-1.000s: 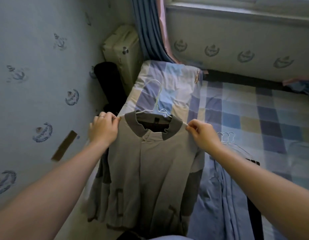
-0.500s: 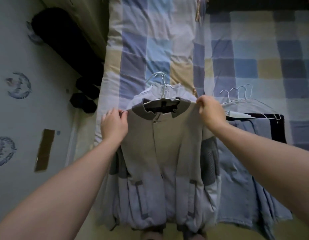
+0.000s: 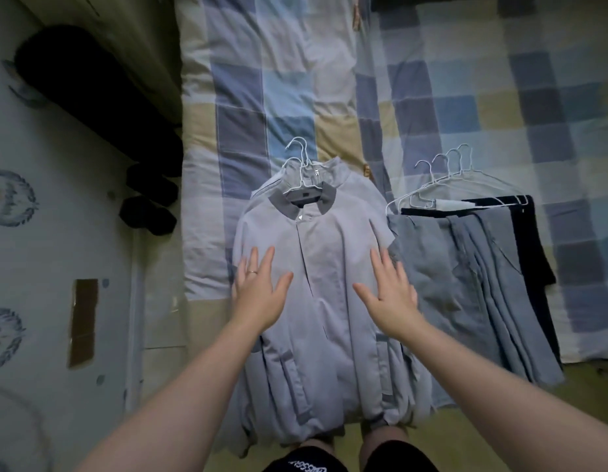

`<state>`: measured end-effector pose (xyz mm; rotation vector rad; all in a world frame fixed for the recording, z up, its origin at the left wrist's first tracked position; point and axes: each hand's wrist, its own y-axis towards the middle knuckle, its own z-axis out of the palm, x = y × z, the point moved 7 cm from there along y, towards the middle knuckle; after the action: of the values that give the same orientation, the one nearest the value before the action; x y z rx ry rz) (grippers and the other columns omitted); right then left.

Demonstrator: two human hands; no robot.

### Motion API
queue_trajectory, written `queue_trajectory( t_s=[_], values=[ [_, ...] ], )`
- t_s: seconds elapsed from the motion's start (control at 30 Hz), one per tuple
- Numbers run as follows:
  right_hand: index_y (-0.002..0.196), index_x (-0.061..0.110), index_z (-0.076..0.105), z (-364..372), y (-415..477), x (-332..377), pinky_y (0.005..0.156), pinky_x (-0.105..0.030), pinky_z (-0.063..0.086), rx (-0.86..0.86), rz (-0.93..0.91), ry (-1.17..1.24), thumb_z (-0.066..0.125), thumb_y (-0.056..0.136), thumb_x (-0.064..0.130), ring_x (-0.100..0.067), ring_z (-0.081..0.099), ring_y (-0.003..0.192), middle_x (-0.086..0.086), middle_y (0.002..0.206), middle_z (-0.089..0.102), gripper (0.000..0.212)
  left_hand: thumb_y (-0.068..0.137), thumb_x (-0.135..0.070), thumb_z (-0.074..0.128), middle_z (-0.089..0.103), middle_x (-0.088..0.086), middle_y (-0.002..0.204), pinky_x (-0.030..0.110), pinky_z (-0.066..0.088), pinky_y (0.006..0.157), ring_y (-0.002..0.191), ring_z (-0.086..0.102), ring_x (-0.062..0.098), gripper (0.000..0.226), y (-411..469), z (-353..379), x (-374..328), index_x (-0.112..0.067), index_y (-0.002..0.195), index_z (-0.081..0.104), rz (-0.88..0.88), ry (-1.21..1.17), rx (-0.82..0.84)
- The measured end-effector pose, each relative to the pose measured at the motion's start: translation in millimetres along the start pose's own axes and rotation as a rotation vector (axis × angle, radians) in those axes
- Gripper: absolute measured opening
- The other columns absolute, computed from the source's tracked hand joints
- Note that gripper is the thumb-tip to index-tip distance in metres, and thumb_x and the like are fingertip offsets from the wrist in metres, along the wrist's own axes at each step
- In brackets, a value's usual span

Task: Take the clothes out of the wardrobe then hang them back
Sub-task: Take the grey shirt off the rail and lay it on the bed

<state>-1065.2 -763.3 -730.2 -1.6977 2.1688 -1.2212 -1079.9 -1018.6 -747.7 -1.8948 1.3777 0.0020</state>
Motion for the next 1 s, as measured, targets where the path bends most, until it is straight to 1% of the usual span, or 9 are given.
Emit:
queue_trajectory(
  t_s=[0.13, 0.23, 0.33, 0.47, 0.67, 0.8, 0.93, 1.0],
  values=[
    [0.154, 0.039, -0.004, -18.9, -43.6, 1.5, 0.118, -0.055, 0.003, -0.074, -0.026, -0.019, 0.033, 0.098, 0.058, -0.021, -0.013, 0.150, 0.014, 0.162, -0.014, 0.070, 0.098, -0.057, 0.039, 0.000, -0.005, 0.166, 0.044, 0.005, 0.120, 0.152, -0.006, 0.019, 0.065, -40.7, -6.6, -40.2, -0.039, 0.156, 0.015, 0.117, 0.099, 0.023],
    [0.155, 0.038, -0.004, -38.1, -72.6, -5.8, 0.118, -0.055, 0.003, -0.150, -0.005, 0.007, 0.032, 0.098, 0.058, -0.021, -0.013, 0.150, 0.012, 0.163, -0.014, 0.070, 0.098, -0.059, 0.037, -0.001, -0.005, 0.166, 0.045, 0.004, 0.120, 0.152, -0.007, 0.019, 0.065, -65.5, -5.6, -73.8, -0.039, 0.156, 0.014, 0.215, 0.128, 0.037],
    [0.154, 0.038, -0.006, -61.4, -103.4, -23.8, 0.118, -0.054, -0.002, -0.236, 0.038, 0.064, 0.031, 0.098, 0.058, -0.019, -0.016, 0.149, 0.012, 0.162, -0.017, 0.070, 0.097, -0.061, 0.035, -0.003, -0.006, 0.166, 0.045, 0.005, 0.120, 0.152, -0.008, 0.019, 0.066, -88.6, 2.7, -111.2, -0.042, 0.155, 0.011, 0.317, 0.154, 0.047],
    [0.154, 0.038, -0.009, -87.2, -146.3, -65.8, 0.118, -0.052, -0.006, -0.346, 0.086, 0.102, 0.027, 0.099, 0.058, -0.018, -0.020, 0.148, 0.012, 0.161, -0.020, 0.069, 0.097, -0.063, 0.035, -0.004, -0.007, 0.166, 0.047, 0.006, 0.121, 0.152, -0.010, 0.019, 0.067, -122.6, 25.4, -172.0, -0.042, 0.155, 0.011, 0.501, 0.214, 0.079],
    [0.154, 0.039, -0.008, -107.2, -220.2, -167.8, 0.118, -0.053, -0.004, -0.494, 0.229, 0.186, 0.025, 0.099, 0.060, -0.018, -0.019, 0.148, 0.013, 0.161, -0.020, 0.067, 0.097, -0.065, 0.030, -0.004, -0.004, 0.166, 0.046, 0.002, 0.122, 0.152, -0.010, 0.022, 0.066, -182.3, 88.3, -267.5, -0.043, 0.156, 0.008, 0.768, 0.383, 0.121],
    [0.153, 0.041, -0.008, -104.2, -274.7, -246.7, 0.118, -0.053, -0.003, -0.564, 0.312, 0.234, 0.022, 0.098, 0.062, -0.018, -0.020, 0.148, 0.015, 0.160, -0.021, 0.067, 0.096, -0.069, 0.023, -0.014, -0.006, 0.165, 0.047, -0.001, 0.122, 0.151, -0.015, 0.022, 0.068, -232.4, 143.5, -316.7, -0.044, 0.155, 0.001, 0.890, 0.481, 0.137],
    [0.154, 0.041, -0.004, -99.6, -341.8, -349.1, 0.118, -0.054, 0.002, -0.636, 0.401, 0.282, 0.024, 0.098, 0.061, -0.020, -0.015, 0.149, 0.014, 0.161, -0.017, 0.065, 0.094, -0.072, 0.018, -0.020, -0.006, 0.164, 0.049, -0.002, 0.122, 0.151, -0.016, 0.023, 0.069, -305.0, 227.3, -366.6, -0.045, 0.155, -0.001, 1.013, 0.554, 0.157],
    [0.153, 0.042, -0.005, -96.0, -379.0, -403.2, 0.117, -0.056, 0.001, -0.653, 0.467, 0.331, 0.026, 0.099, 0.060, -0.019, -0.016, 0.149, 0.016, 0.161, -0.018, 0.065, 0.093, -0.073, 0.016, -0.021, -0.006, 0.163, 0.049, -0.004, 0.121, 0.151, -0.017, 0.023, 0.070, -344.2, 275.1, -389.3, -0.045, 0.155, -0.004, 1.068, 0.601, 0.188]
  ],
)
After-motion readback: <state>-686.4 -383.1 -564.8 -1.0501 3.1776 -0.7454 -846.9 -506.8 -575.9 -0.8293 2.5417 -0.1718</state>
